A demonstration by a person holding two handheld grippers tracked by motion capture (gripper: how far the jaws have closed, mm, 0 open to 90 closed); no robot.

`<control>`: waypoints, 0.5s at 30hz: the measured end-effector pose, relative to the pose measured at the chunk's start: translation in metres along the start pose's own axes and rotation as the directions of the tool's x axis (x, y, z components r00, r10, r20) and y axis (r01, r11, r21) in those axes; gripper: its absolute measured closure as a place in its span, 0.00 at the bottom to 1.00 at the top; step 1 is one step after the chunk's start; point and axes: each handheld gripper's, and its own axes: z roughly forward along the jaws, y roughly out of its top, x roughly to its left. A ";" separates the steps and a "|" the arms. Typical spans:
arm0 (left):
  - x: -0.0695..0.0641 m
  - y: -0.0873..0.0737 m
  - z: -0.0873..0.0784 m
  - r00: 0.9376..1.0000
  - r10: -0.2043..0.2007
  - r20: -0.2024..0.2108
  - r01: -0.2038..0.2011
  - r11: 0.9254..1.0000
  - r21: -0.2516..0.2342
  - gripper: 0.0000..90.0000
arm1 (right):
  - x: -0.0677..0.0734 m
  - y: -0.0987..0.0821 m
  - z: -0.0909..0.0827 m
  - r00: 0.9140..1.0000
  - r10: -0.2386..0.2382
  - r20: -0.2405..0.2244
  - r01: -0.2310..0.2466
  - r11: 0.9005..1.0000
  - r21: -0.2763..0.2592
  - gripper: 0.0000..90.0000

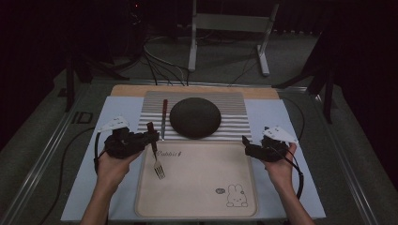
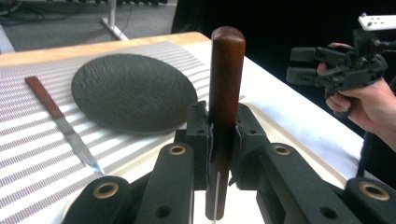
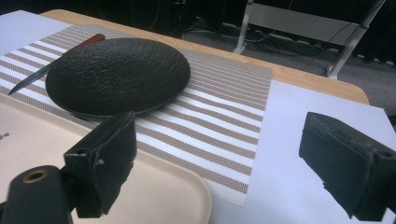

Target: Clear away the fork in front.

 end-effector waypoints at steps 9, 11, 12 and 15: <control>0.006 -0.014 -0.009 0.996 -0.077 0.037 0.074 0.995 0.062 0.89 | -0.002 -0.005 -0.001 1.000 0.004 0.008 -0.004 1.000 0.009 0.13; 0.008 -0.019 -0.008 0.994 -0.099 0.049 0.095 0.992 0.080 0.89 | -0.003 -0.006 -0.001 1.000 0.002 0.007 -0.003 1.000 0.012 0.13; 0.009 -0.021 -0.007 0.992 -0.112 0.053 0.107 0.990 0.090 0.89 | -0.002 -0.006 0.000 1.000 0.002 0.007 -0.002 1.000 0.013 0.13; 0.013 -0.028 -0.001 0.990 -0.133 0.050 0.125 0.984 0.129 0.89 | -0.001 -0.008 0.001 1.000 -0.004 0.005 0.004 1.000 0.020 0.13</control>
